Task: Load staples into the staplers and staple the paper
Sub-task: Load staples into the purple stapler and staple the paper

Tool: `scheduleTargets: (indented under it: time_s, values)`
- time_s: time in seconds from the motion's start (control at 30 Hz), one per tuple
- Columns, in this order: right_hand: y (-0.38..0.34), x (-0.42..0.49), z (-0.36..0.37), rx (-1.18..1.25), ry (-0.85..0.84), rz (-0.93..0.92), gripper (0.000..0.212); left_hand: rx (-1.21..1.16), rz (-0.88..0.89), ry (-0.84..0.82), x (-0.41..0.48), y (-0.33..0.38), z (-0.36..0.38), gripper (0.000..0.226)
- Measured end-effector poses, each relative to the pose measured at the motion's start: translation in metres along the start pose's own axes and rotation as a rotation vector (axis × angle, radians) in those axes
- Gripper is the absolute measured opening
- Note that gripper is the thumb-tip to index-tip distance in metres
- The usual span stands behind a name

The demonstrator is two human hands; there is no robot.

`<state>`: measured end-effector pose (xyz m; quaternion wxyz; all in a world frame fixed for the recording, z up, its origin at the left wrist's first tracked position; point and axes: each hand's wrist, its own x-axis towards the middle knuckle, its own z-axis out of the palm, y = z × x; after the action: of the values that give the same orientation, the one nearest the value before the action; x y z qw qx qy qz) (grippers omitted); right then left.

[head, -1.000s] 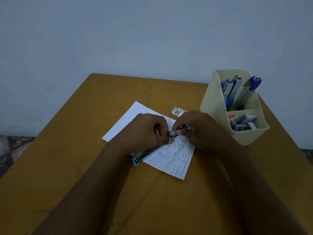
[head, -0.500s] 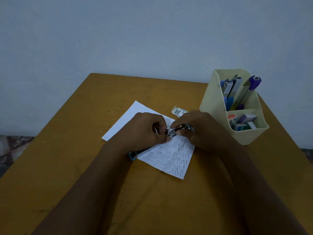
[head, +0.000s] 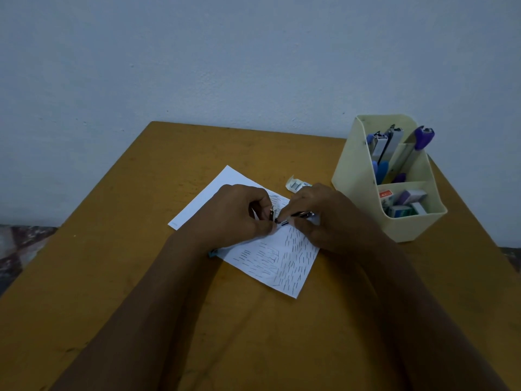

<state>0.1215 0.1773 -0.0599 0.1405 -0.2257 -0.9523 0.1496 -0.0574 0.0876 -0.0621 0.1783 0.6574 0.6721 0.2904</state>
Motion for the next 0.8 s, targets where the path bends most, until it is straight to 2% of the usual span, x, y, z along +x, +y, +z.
scheduleTargets:
  time_s: [0.17,0.27,0.43,0.8]
  values:
    - [0.0050,-0.0021,0.0011,-0.030,0.084,0.038,0.013,0.012,-0.021,-0.011,0.0000,-0.0006,-0.0024,0.011]
    - [0.0055,-0.0025,0.0024,-0.039,0.087,0.066,0.015,0.030,-0.036,-0.012,-0.0004,-0.0007,-0.0039,0.010]
    - [0.0063,-0.0017,0.0060,0.006,0.104,0.163,0.029,0.012,-0.018,-0.038,-0.0015,-0.0013,-0.0068,0.006]
    - [0.0084,0.0005,0.0053,-0.018,0.059,0.159,0.014,-0.041,-0.012,0.034,0.0011,-0.0065,0.0013,0.013]
